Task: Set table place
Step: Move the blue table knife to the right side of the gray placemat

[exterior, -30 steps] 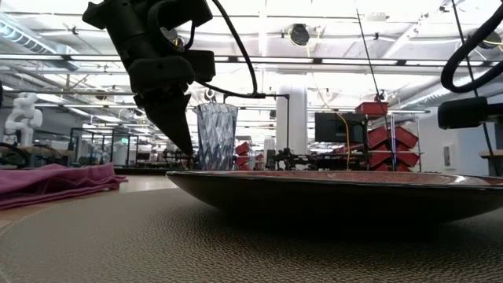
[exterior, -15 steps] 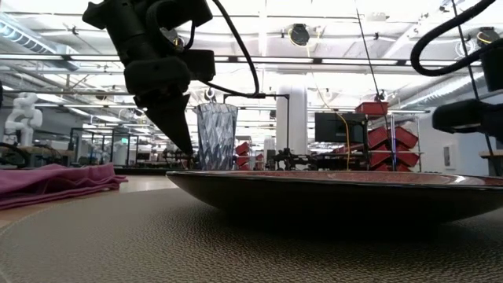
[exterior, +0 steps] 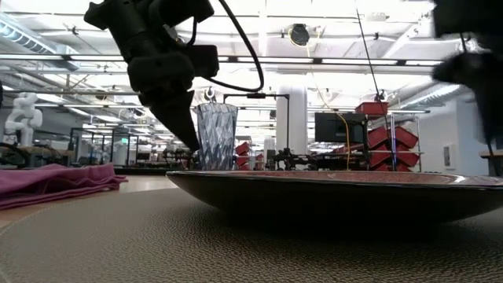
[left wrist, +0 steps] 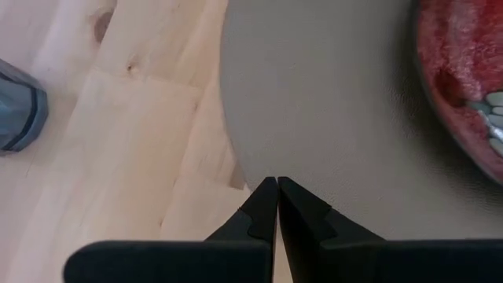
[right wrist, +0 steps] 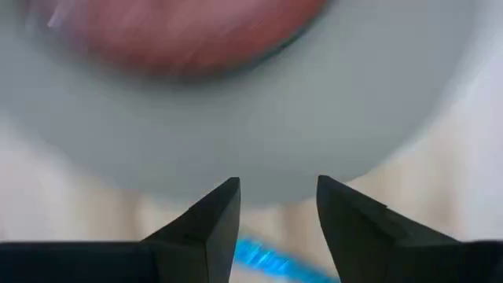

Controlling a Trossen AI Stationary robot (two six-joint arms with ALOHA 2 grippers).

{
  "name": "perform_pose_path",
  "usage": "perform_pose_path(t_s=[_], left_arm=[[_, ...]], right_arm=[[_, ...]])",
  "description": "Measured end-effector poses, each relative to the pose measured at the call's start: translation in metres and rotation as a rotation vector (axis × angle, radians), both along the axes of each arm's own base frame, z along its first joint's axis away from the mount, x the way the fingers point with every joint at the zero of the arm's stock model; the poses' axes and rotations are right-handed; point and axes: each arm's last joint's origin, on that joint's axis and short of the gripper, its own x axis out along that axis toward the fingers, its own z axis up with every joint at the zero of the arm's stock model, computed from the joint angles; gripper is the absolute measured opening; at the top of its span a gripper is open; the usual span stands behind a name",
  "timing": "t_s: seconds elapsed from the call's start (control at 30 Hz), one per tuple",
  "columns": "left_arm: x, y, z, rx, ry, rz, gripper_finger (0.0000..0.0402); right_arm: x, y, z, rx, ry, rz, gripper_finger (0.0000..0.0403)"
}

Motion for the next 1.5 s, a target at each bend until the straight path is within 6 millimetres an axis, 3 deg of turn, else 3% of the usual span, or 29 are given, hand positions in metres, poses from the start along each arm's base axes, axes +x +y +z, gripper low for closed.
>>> perform_pose_path(t_s=[0.1, 0.23, 0.5, 0.9, 1.13, 1.5], left_arm=[[0.000, -0.005, 0.000, -0.005, -0.009, -0.013, 0.0000], [-0.001, -0.013, 0.000, -0.030, -0.018, 0.004, 0.0000], [-0.005, -0.030, 0.000, -0.043, -0.019, -0.033, 0.0000], [-0.011, -0.050, 0.000, -0.029, -0.015, -0.121, 0.0000], [-0.013, -0.058, 0.000, -0.027, -0.015, -0.149, 0.0000], [-0.017, -0.067, 0.000, -0.014, -0.014, -0.182, 0.0000]], right_arm=[[-0.003, -0.014, 0.014, -0.088, -0.120, -0.293, 0.0155], [-0.020, -0.036, 0.019, -0.107, -0.154, -0.704, 0.0155], [-0.034, -0.045, 0.008, 0.038, -0.118, -1.131, 0.0155], [-0.033, -0.039, -0.027, 0.155, 0.133, -1.393, 0.0155], [-0.026, -0.039, -0.052, 0.254, 0.134, -1.454, 0.0155], [-0.026, -0.039, -0.056, 0.248, 0.140, -1.385, 0.0139]])
